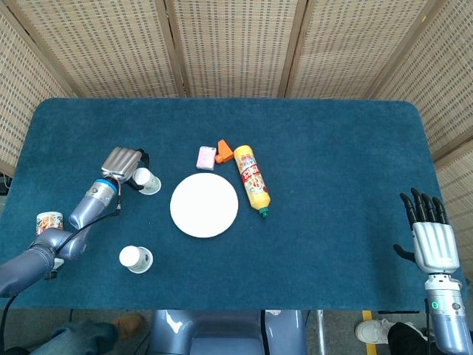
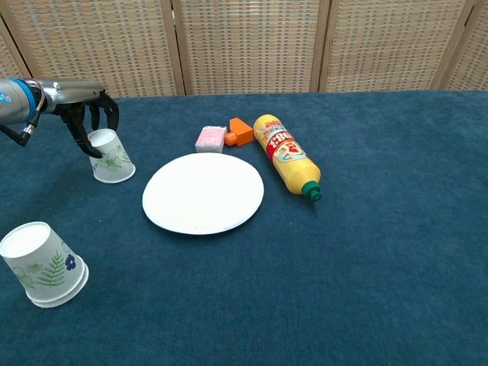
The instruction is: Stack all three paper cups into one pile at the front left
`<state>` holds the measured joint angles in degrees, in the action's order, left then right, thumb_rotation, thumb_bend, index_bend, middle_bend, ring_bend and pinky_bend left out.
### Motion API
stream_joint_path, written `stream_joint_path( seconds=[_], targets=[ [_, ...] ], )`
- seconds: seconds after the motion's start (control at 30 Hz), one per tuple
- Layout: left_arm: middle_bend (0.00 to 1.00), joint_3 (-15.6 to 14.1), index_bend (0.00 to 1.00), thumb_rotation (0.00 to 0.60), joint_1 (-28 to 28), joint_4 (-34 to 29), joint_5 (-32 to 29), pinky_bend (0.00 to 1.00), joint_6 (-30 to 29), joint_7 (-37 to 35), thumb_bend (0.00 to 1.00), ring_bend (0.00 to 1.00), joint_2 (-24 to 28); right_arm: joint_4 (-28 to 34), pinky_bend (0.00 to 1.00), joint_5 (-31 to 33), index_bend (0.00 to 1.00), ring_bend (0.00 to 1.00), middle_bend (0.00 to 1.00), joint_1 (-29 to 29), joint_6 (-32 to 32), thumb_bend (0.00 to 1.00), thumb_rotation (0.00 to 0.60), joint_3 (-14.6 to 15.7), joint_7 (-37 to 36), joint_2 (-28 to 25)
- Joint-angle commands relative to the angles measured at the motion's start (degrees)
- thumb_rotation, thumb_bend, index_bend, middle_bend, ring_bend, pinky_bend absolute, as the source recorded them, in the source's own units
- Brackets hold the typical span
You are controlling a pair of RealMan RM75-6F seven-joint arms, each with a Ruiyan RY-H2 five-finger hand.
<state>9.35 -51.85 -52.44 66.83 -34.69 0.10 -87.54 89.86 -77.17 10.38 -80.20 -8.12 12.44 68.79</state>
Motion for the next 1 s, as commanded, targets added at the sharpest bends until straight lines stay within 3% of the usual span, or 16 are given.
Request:
stream_joint_path(
  seconds=[0.03,0.23,0.47,0.63,0.73,0.87,1.0],
  targets=[
    [0.4,0.1,0.55,0.6,0.2,-1.3,0.2,0.52,-0.6,0.0,0.06,0.43,1.0,0.0,0.0,0.0,0.0,0.0,0.0,0.0,0.0,0.0,0.6,0.0,-0.1,0.0],
    [0.4,1.2,0.55,0.6,2.0,-10.1,2.7,0.52,-6.0,-1.4,0.06,0.44,7.5,0.5,0.0,-0.7,0.0,0.0,0.0,-0.1,-0.4,0.0,0.6,0.3,-0.3,-0.2],
    [0.4,1.2,0.54,0.6,5.5,-31.6,8.5,0.52,-11.3,-3.4,0.06,0.44,23.5,1.2,0.0,-1.7,0.0,0.0,0.0,-0.4,-1.1,0.0,0.6,0.6,-0.2,-0.4],
    [0.4,-1.4,0.54,0.6,8.8,-46.7,15.4,0.52,-14.1,-3.9,0.06,0.44,35.5,1.6,0.0,-2.3,0.0,0.0,0.0,-0.5,-1.6,0.0,0.6,0.8,-0.1,-0.5],
    [0.4,-5.2,0.54,0.6,12.1,-54.5,23.0,0.52,-16.7,-5.5,0.06,0.44,41.7,2.0,0.0,-2.9,0.0,0.0,0.0,-0.7,-2.1,0.0,0.6,0.9,-0.2,-0.7],
    [0.4,-8.6,0.54,0.6,14.0,-56.3,30.2,0.52,-18.6,-9.2,0.06,0.44,44.5,2.4,0.0,-3.5,0.0,0.0,0.0,-0.9,-2.5,0.0,0.6,1.1,-0.3,-0.9],
    [0.4,-10.8,0.54,0.6,15.1,-55.6,33.1,0.52,-18.7,-9.2,0.06,0.44,44.5,2.7,0.0,-3.9,0.0,0.0,0.0,-1.0,-2.8,0.0,0.6,1.3,-0.4,-1.1]
  ],
)
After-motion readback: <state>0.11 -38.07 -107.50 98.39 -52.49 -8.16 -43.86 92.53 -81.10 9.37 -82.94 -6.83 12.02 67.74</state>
